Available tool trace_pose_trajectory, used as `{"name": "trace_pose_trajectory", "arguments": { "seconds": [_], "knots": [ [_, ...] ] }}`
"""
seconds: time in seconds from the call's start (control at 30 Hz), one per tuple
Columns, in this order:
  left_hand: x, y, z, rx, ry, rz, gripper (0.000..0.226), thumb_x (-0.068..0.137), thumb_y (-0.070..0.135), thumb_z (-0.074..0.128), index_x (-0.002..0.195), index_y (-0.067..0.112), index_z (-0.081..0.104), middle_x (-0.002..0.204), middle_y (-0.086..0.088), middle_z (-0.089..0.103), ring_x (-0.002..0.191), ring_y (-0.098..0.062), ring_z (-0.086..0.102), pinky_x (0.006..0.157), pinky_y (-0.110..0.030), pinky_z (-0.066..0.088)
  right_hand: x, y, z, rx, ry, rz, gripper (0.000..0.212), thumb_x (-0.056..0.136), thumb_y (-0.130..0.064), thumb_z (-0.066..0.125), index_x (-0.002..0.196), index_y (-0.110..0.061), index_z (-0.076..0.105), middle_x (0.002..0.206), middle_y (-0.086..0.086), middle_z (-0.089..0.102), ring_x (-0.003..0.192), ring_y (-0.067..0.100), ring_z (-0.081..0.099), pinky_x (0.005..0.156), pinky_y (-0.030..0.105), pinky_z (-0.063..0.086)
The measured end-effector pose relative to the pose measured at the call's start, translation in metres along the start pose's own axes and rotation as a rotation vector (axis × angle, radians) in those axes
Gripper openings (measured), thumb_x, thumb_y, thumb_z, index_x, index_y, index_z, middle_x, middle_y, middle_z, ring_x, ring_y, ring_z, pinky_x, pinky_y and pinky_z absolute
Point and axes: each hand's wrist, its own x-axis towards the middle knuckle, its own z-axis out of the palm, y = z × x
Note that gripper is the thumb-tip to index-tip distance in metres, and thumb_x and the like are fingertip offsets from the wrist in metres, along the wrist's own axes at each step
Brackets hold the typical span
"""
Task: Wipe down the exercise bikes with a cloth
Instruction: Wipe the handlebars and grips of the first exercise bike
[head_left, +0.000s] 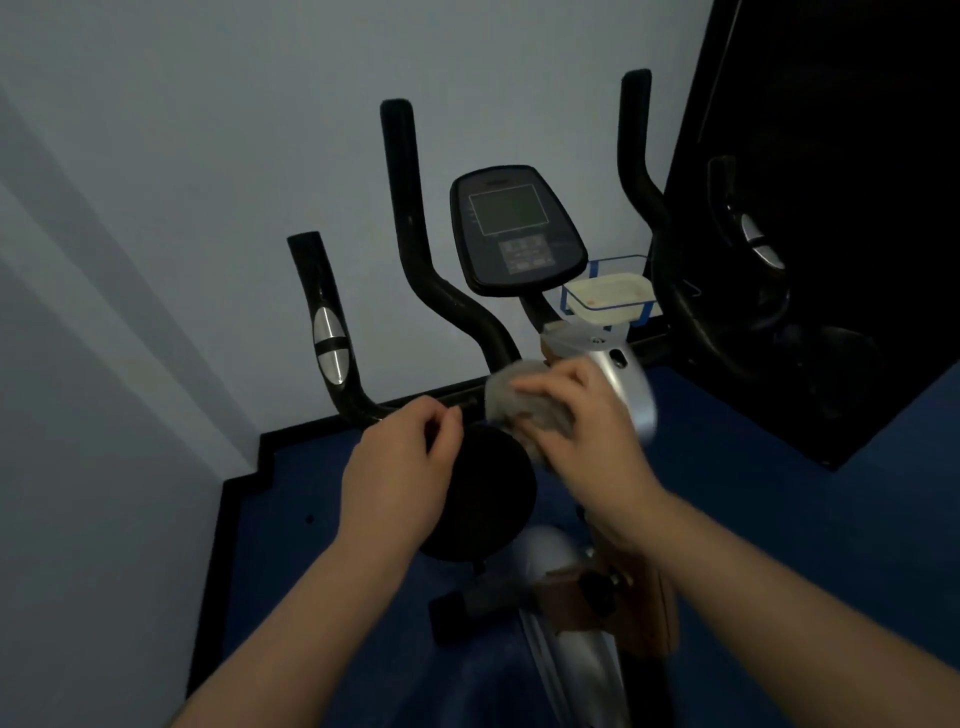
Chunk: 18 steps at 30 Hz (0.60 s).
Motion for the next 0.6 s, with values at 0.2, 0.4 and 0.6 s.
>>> {"name": "trace_pose_trajectory", "arguments": {
  "seconds": [0.2, 0.4, 0.6],
  "knots": [
    [0.000, 0.000, -0.002, -0.022, -0.008, -0.001, 0.027, 0.096, 0.041, 0.050, 0.071, 0.031, 0.057, 0.058, 0.010, 0.055, 0.059, -0.001, 0.055, 0.048, -0.024, 0.032, -0.011, -0.004, 0.013, 0.079, 0.130, 0.078, 0.035, 0.084, -0.003, 0.069, 0.111, -0.026, 0.066, 0.109, -0.006, 0.047, 0.098, -0.007, 0.050, 0.082, 0.003, 0.041],
    [0.000, -0.001, -0.001, -0.017, -0.005, 0.012, 0.027, 0.096, 0.041, 0.049, 0.070, 0.034, 0.055, 0.061, 0.010, 0.058, 0.061, -0.001, 0.056, 0.050, -0.024, 0.034, -0.029, 0.003, 0.017, 0.066, 0.128, 0.004, 0.037, 0.081, -0.003, 0.072, 0.110, -0.026, 0.067, 0.105, -0.006, 0.047, 0.096, -0.002, 0.053, 0.085, 0.009, 0.044],
    [0.000, -0.002, -0.002, -0.043, -0.007, 0.014, 0.028, 0.096, 0.039, 0.050, 0.070, 0.031, 0.056, 0.060, 0.009, 0.057, 0.057, -0.005, 0.055, 0.050, -0.025, 0.034, -0.001, 0.002, 0.025, 0.044, 0.241, 0.035, 0.031, 0.086, -0.018, 0.070, 0.114, -0.031, 0.063, 0.105, -0.010, 0.045, 0.097, -0.004, 0.051, 0.082, 0.011, 0.046]
  ]
}}
